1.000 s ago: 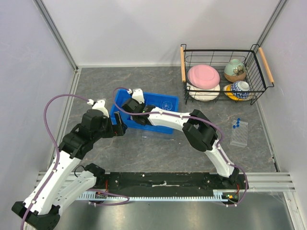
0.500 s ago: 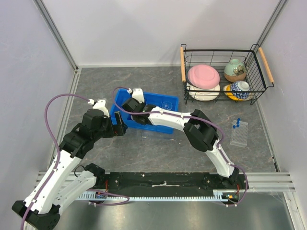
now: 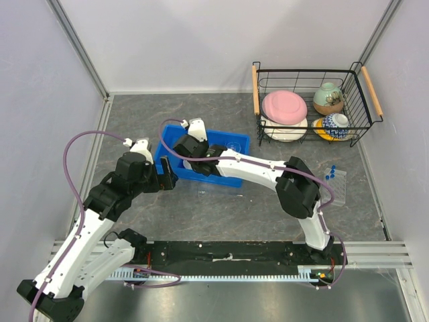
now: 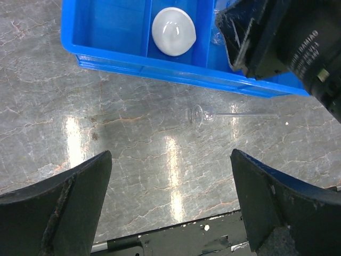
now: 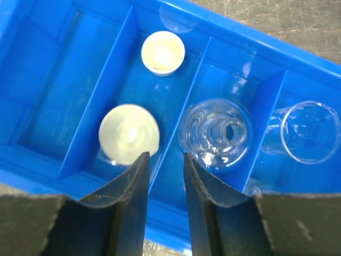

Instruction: Organize the chemistry lab equipment

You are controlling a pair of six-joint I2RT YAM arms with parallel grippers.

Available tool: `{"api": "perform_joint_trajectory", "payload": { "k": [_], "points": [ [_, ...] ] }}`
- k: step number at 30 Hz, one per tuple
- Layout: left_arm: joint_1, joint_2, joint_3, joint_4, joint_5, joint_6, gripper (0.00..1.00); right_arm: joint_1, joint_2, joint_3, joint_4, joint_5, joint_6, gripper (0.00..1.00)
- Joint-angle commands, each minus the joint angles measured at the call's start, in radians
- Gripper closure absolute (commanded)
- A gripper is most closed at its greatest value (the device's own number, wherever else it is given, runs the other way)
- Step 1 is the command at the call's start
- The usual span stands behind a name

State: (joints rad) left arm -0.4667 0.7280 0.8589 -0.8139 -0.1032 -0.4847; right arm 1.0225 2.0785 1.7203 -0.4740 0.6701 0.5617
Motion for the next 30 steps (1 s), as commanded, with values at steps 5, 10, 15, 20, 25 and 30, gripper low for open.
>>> {"api": "perform_joint_trajectory", "payload": {
  "k": [5, 10, 15, 20, 25, 30],
  "points": [
    [0.002, 0.031, 0.048, 0.005, -0.042, 0.054, 0.00, 0.060, -0.132, -0.117, -0.009, 0.023, 0.023, 0.60],
    [0.002, 0.033, 0.051, 0.005, -0.058, 0.052, 0.00, 0.073, -0.152, -0.165, 0.009, 0.006, 0.035, 0.59],
    [0.002, 0.024, 0.061, -0.004, -0.066, 0.047, 0.00, 0.074, -0.133, -0.156, 0.026, 0.023, 0.032, 0.59],
    [0.002, 0.022, 0.075, -0.024, -0.081, 0.047, 0.00, 0.060, -0.071, -0.053, 0.011, 0.002, 0.018, 0.59],
    [0.002, 0.014, 0.084, -0.036, -0.093, 0.047, 0.00, 0.060, -0.025, -0.005, 0.006, -0.050, 0.035, 0.59],
    [0.002, 0.013, 0.088, -0.042, -0.098, 0.049, 0.00, 0.059, -0.002, -0.008, 0.017, -0.075, 0.056, 0.59]
  ]
}}
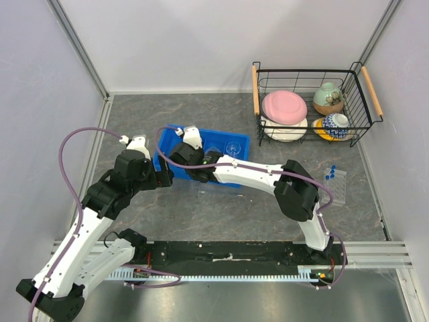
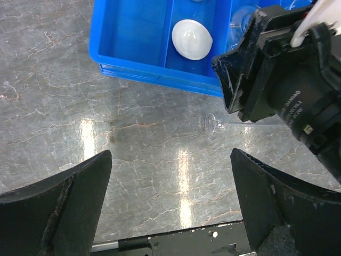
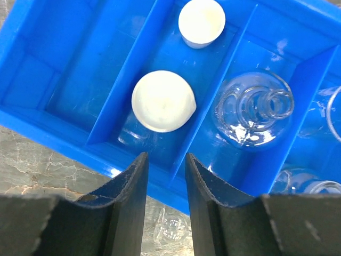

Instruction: Organize the chemistry lab equipment

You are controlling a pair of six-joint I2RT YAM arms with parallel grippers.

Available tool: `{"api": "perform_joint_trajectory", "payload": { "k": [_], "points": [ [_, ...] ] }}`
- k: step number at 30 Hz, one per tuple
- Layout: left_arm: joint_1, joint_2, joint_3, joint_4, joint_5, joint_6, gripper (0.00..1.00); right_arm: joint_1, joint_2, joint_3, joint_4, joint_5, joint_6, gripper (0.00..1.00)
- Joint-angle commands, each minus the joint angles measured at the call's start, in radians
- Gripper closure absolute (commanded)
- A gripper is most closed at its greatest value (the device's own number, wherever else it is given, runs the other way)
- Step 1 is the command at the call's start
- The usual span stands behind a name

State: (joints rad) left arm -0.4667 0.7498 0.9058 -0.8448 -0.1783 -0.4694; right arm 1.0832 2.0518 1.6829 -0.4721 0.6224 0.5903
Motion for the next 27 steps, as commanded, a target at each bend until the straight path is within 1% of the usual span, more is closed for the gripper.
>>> {"api": "perform_joint_trajectory", "payload": {
  "k": [1, 6, 11, 23, 27],
  "points": [
    [0.002, -0.009, 0.042, -0.011, -0.024, 0.034, 0.00, 0.000, 0.030, 0.026, 0.021, -0.032, 0.032, 0.59],
    [0.002, -0.012, 0.048, -0.014, -0.018, 0.032, 0.00, 0.000, 0.065, 0.026, 0.049, -0.075, 0.034, 0.59],
    [0.002, -0.018, 0.062, -0.033, -0.015, 0.038, 0.00, 0.003, 0.058, -0.021, 0.072, -0.102, 0.045, 0.59],
    [0.002, -0.009, 0.084, -0.040, -0.015, 0.038, 0.00, 0.030, -0.070, -0.248, 0.101, -0.093, 0.063, 0.59],
    [0.002, 0.000, 0.082, -0.039, 0.006, 0.028, 0.00, 0.047, -0.128, -0.336, 0.104, -0.076, 0.068, 0.59]
  ]
}}
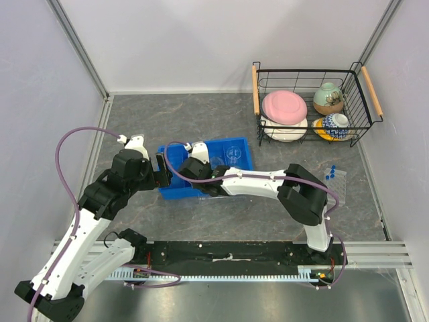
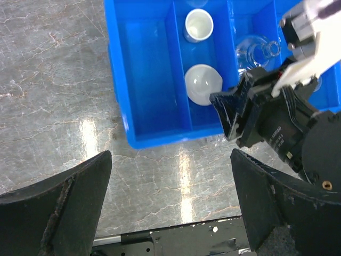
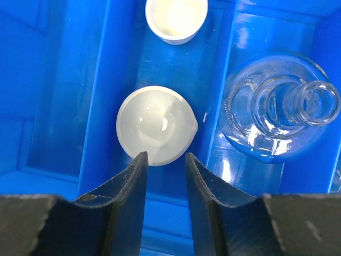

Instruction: Organize the chemistry lab equipment

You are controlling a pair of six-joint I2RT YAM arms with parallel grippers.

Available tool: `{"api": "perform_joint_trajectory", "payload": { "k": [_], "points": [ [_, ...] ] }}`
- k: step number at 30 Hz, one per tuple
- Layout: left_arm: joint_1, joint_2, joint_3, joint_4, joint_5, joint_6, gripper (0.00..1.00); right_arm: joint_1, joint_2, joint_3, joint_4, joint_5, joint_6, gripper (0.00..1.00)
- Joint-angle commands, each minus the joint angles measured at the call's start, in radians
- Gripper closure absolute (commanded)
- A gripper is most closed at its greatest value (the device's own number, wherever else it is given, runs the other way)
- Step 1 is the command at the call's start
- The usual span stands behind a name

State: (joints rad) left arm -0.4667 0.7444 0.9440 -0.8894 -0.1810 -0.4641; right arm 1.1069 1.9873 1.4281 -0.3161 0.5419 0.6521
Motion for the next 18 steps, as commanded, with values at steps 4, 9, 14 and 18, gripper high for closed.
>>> {"api": "perform_joint_trajectory", "payload": {
  "k": [4, 9, 14, 18],
  "points": [
    [0.002, 0.009, 0.039, 0.007, 0.015, 0.018, 0.00, 0.039, -0.126, -0.147, -0.055, 0.018, 0.006, 0.58],
    [0.002, 0.012, 0.032, 0.009, 0.023, 0.004, 0.00, 0.051, -0.226, -0.219, -0.075, 0.003, -0.045, 0.57],
    [0.000, 0.024, 0.009, 0.017, 0.043, -0.008, 0.00, 0.067, -0.349, -0.253, -0.119, 0.010, -0.100, 0.56],
    [0.002, 0.032, -0.004, 0.027, 0.051, -0.008, 0.00, 0.076, -0.461, -0.241, -0.185, 0.053, -0.163, 0.54]
  ]
}}
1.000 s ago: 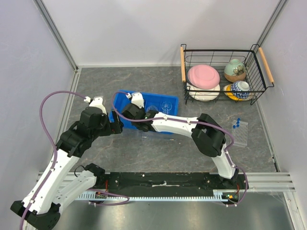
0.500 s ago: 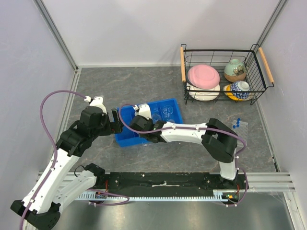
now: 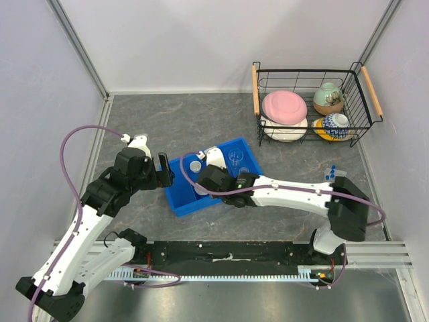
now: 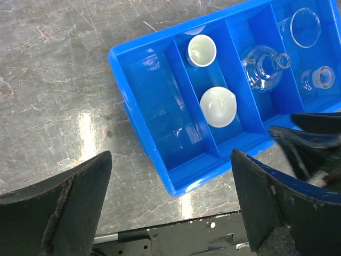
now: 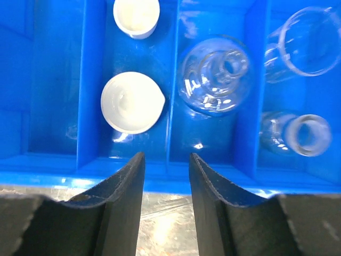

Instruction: Organize the chemistry lab equipment

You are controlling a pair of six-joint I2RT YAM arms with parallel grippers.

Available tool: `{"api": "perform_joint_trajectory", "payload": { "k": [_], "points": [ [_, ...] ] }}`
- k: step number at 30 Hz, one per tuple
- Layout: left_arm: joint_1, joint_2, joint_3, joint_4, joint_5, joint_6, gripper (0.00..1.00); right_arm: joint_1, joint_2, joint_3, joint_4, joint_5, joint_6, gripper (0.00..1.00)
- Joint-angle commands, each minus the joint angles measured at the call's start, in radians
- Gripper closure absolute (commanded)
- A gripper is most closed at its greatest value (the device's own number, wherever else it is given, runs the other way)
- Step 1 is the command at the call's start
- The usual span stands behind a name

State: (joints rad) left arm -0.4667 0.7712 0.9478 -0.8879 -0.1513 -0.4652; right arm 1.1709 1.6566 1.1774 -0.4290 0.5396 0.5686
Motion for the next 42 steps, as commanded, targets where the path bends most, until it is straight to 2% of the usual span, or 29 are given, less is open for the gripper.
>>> {"api": "perform_joint_trajectory", "payload": {
  "k": [1, 5, 8, 13, 16, 24, 30, 36, 42],
  "points": [
    [0.002, 0.005, -0.007, 0.027, 0.021, -0.006, 0.00, 0.016, -0.153, 0.014, -0.086, 0.053, -0.090, 0.53],
    [0.002, 0.025, -0.001, 0.033, 0.035, 0.000, 0.00, 0.024, -0.266, 0.019, -0.251, 0.039, -0.069, 0.49],
    [0.002, 0.025, -0.004, 0.041, 0.055, 0.003, 0.00, 0.039, -0.352, -0.065, -0.332, 0.014, 0.019, 0.48],
    [0.002, 0.028, -0.007, 0.067, 0.078, 0.005, 0.00, 0.065, -0.510, -0.255, -0.312, -0.035, 0.201, 0.47],
    [0.002, 0.037, -0.006, 0.075, 0.093, 0.007, 0.00, 0.073, -0.535, -0.364, -0.292, -0.053, 0.267, 0.47],
    [0.002, 0.027, -0.030, 0.089, 0.118, 0.016, 0.00, 0.078, -0.482, -0.455, -0.218, -0.063, 0.411, 0.46],
    [0.002, 0.013, -0.040, 0.089, 0.121, 0.031, 0.00, 0.084, -0.456, -0.512, -0.067, -0.085, 0.537, 0.45],
    [0.002, 0.014, -0.038, 0.089, 0.145, 0.042, 0.00, 0.102, -0.400, -0.509, -0.008, -0.090, 0.674, 0.41],
    [0.000, 0.014, -0.035, 0.089, 0.179, 0.054, 0.00, 0.127, -0.293, -0.438, -0.022, -0.099, 0.728, 0.40]
  ]
}}
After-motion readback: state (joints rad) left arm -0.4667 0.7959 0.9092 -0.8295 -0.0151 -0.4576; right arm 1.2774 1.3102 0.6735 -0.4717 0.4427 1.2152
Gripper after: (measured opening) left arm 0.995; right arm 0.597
